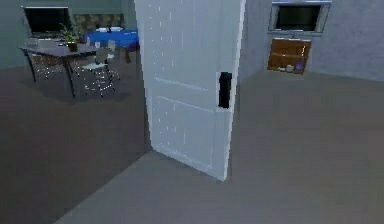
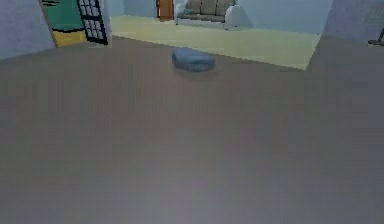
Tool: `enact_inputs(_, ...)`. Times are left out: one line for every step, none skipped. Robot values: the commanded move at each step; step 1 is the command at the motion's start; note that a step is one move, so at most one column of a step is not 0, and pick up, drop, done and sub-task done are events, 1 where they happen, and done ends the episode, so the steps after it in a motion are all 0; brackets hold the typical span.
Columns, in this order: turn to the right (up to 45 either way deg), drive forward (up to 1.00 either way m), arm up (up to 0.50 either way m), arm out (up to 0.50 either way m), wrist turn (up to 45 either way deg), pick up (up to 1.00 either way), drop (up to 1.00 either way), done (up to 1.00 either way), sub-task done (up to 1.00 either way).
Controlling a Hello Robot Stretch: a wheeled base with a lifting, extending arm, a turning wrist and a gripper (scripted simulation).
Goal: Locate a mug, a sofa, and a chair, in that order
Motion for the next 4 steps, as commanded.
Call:
enact_inputs(0.0, 0.55, 0.00, 0.00, 0.0, 0.00, 0.00, 0.00, 0.00)
enact_inputs(-33.0, 0.00, 0.00, 0.00, 0.0, 0.00, 0.00, 0.00, 0.00)
enact_inputs(0.0, 1.00, 0.00, 0.00, 0.0, 0.00, 0.00, 0.00, 0.00)
enact_inputs(-3.0, 0.00, 0.00, 0.00, 0.0, 0.00, 0.00, 0.00, 0.00)
